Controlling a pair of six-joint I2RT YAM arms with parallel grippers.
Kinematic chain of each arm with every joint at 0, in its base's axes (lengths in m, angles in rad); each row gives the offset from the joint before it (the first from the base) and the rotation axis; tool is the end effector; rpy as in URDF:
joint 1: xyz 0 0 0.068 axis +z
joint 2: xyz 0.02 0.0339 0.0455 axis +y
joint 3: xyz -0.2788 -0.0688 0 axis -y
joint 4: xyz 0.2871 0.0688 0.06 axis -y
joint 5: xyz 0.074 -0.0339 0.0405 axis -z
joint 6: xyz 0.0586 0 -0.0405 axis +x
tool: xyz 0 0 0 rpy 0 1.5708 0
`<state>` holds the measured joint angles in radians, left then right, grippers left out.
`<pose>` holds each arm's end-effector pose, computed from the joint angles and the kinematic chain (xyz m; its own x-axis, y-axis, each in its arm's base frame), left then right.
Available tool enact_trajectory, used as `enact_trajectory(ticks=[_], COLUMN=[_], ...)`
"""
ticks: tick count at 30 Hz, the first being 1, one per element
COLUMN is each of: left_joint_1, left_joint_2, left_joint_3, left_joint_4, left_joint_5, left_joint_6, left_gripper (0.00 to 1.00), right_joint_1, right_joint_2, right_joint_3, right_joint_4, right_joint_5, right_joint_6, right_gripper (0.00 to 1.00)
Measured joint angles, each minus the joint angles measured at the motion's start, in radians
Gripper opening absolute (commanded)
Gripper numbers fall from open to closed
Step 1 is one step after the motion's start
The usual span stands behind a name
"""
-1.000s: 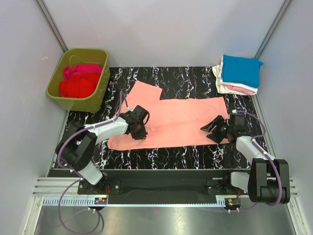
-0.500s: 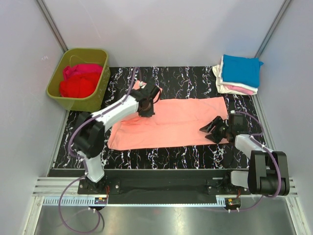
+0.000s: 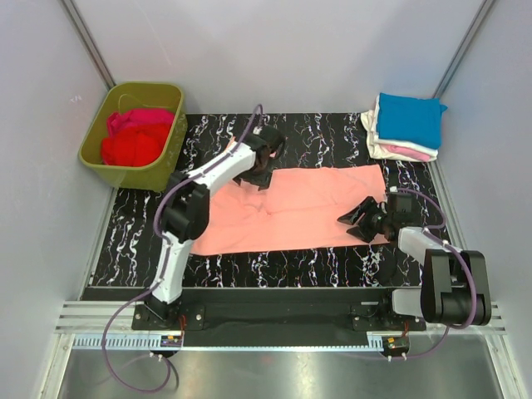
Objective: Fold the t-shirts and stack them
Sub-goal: Fold the tshirt
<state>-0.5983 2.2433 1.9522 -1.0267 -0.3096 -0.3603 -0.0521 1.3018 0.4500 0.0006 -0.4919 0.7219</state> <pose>0.4384 -0.2772 0.1810 -0.9155 0.2177 -0.3382 0.1610 0.9689 0.1878 0.2640 0.0139 0.1113 -0.7388 0.6218 -0.2599 0.2974 0.6470 0.7021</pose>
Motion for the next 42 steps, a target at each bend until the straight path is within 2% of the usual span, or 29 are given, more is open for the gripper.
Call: enact_trajectory(ticks=[3,6,10,14,19,24,27,33,39,42], left_joint_1=[0.017,0.039,0.089,0.147,0.201,0.208,0.208,0.211,0.193,0.161], left_joint_2=[-0.107,-0.276,-0.542,-0.683,-0.678,-0.642,-0.636,-0.69,-0.858,-0.962], left_joint_3=[-0.051,-0.166,-0.428,-0.7,-0.929,-0.996,-1.025,-1.091,-1.231,-1.292], left_joint_4=[-0.001,0.013,0.091,0.179,0.304,0.381,0.427,0.481,0.451,0.394], left_joint_5=[-0.024,-0.032,-0.01,0.065,0.189,0.256,0.27,0.273,0.294,0.307], left_joint_6=[-0.002,-0.016,-0.056,-0.096,-0.146,-0.18,-0.195,-0.224,-0.297,-0.346], left_gripper=[0.7,0.71,0.71,0.7,0.69,0.67,0.67,0.66,0.67,0.68], right_joint_1=[0.0,0.0,0.0,0.0,0.0,0.0,-0.002,-0.002,-0.002,-0.002], right_joint_2=[0.01,-0.006,-0.098,-0.136,0.014,0.162,0.196,0.099,-0.047,-0.183], right_joint_3=[0.0,0.001,0.029,0.129,0.272,0.32,0.313,0.235,0.187,0.166], right_joint_4=[0.003,-0.026,-0.173,-0.305,-0.386,-0.426,-0.454,-0.483,-0.669,-0.752], right_joint_5=[0.0,0.009,0.089,0.178,0.223,0.248,0.255,0.266,0.296,0.3], right_joint_6=[0.0,-0.004,-0.019,-0.049,-0.086,-0.106,-0.101,-0.057,-0.006,0.023], right_gripper=[0.65,0.68,0.73,0.73,0.73,0.71,0.71,0.72,0.79,0.8])
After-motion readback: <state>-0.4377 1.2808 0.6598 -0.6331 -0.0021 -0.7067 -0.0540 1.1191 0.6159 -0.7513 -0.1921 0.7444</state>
